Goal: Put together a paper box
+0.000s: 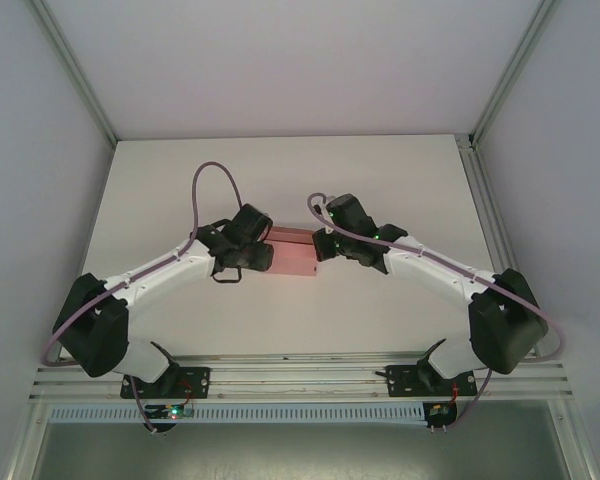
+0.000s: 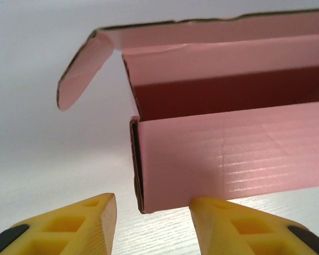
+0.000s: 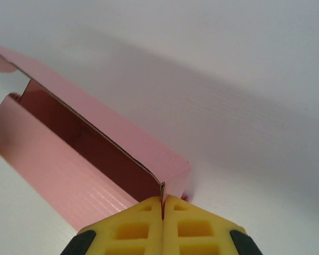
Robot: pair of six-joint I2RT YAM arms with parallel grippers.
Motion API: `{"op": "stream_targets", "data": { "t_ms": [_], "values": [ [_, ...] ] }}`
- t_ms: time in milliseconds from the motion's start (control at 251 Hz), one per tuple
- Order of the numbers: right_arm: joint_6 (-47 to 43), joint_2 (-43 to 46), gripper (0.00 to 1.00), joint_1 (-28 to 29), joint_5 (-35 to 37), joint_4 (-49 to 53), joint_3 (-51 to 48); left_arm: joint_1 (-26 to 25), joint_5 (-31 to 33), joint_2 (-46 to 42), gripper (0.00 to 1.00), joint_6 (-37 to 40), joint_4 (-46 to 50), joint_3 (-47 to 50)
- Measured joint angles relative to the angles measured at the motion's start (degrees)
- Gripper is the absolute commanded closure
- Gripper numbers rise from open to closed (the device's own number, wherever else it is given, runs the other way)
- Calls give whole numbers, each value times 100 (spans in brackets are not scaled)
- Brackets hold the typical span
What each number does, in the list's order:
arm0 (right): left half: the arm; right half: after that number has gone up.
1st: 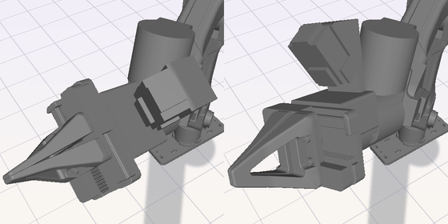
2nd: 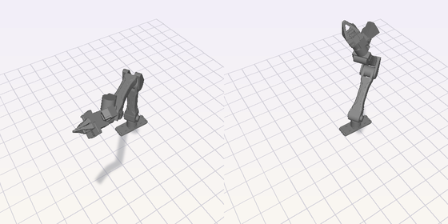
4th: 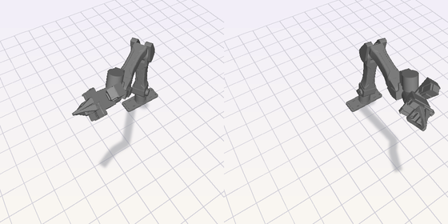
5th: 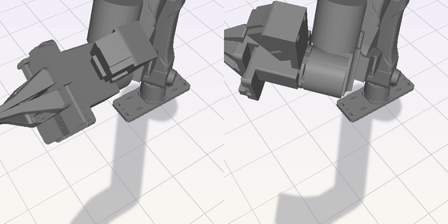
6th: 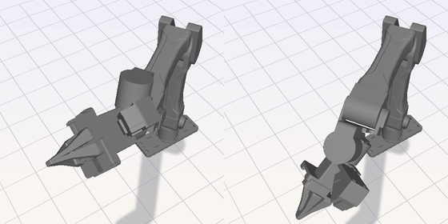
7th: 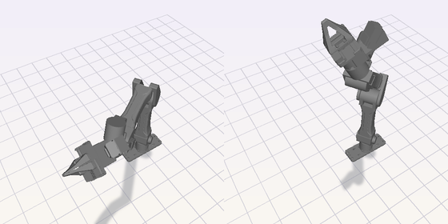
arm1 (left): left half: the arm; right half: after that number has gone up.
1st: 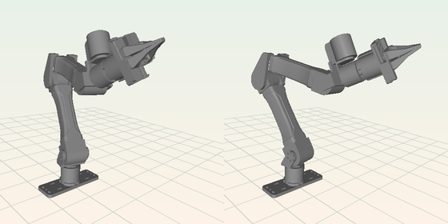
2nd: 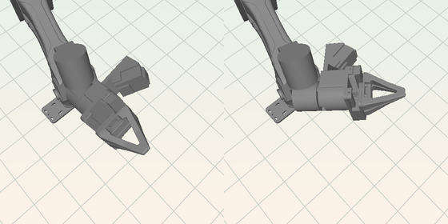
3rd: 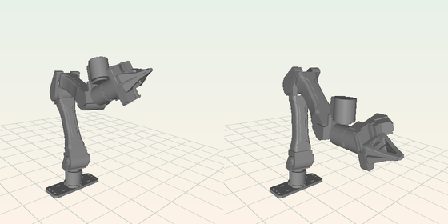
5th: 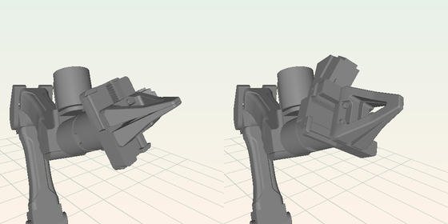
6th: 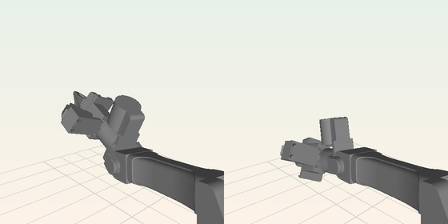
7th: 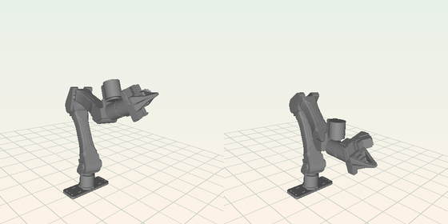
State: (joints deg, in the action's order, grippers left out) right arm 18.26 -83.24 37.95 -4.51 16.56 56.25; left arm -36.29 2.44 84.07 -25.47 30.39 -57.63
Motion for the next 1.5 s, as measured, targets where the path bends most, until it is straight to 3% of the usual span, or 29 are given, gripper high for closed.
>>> {"op": "stream_targets", "data": {
  "t_ms": [243, 515, 1038, 1197, 1501],
  "values": [
    [-72, -63, 100, -118, -317, 999, 455, 4, 94, 229, 57, -184, -256, -76],
    [-367, -518, 100, -772, -662, 1506, 1067, 4, 59, 551, 58, -203, -553, -350],
    [-1316, -1047, 100, -1561, -2540, 2811, 1897, 20, 173, 916, 59, -236, -673, -684],
    [-1349, -1137, 100, -1567, -2516, 2955, 1878, 42, 168, 1032, 60, -245, -743, -774],
    [-433, -686, 100, -1434, -1871, 1742, 1202, 81, 33, 1029, 60, -243, -866, -730]
  ]
}}
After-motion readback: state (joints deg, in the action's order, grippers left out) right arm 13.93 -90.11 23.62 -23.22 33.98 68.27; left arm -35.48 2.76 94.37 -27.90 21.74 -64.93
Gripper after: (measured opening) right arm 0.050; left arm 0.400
